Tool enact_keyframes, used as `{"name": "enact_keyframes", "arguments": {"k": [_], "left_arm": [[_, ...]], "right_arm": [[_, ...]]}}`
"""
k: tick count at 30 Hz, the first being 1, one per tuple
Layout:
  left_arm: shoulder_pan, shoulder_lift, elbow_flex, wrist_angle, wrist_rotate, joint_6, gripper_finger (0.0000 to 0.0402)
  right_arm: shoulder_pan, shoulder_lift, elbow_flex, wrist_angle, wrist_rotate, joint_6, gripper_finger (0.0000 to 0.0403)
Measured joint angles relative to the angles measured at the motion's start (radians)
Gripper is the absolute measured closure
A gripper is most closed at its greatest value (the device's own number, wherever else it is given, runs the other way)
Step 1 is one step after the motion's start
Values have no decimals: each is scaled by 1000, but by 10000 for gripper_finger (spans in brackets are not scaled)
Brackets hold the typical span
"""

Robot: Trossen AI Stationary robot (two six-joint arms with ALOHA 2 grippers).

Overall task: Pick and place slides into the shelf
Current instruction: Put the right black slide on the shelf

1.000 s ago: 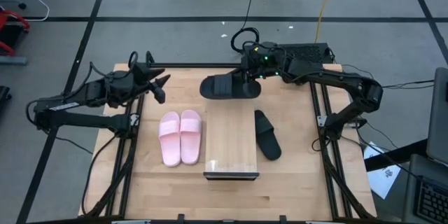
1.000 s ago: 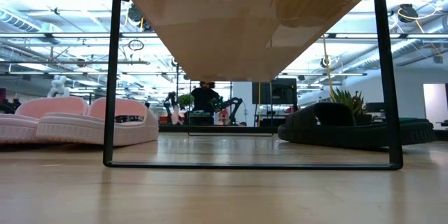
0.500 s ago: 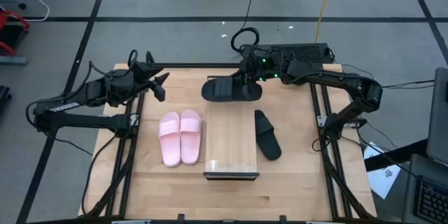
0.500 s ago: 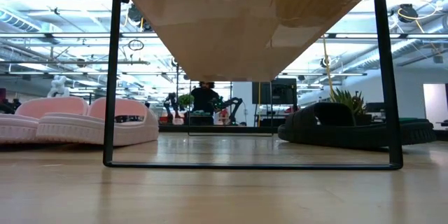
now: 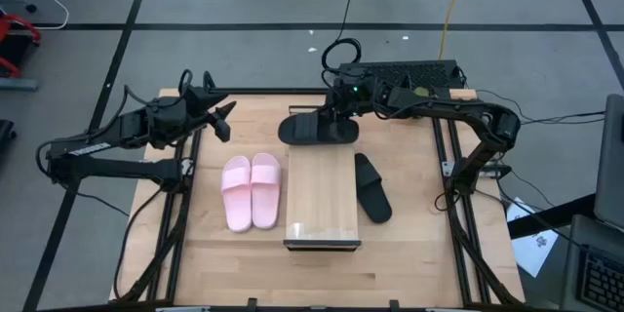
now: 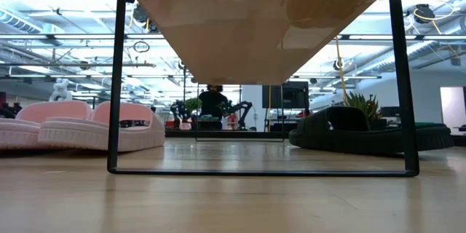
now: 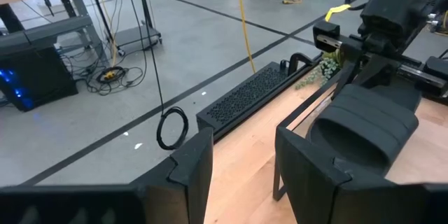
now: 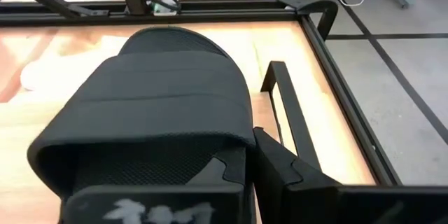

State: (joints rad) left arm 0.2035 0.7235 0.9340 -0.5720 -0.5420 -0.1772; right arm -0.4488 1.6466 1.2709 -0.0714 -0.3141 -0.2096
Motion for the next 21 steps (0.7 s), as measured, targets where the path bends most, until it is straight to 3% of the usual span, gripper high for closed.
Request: {"name": "enact_keyframes", "arguments": {"k": [21], "left_arm": [[0,0,0,0,-7,26,245]], "right_arm": [[-42,-1,0,-23,27,-50,403]]}}
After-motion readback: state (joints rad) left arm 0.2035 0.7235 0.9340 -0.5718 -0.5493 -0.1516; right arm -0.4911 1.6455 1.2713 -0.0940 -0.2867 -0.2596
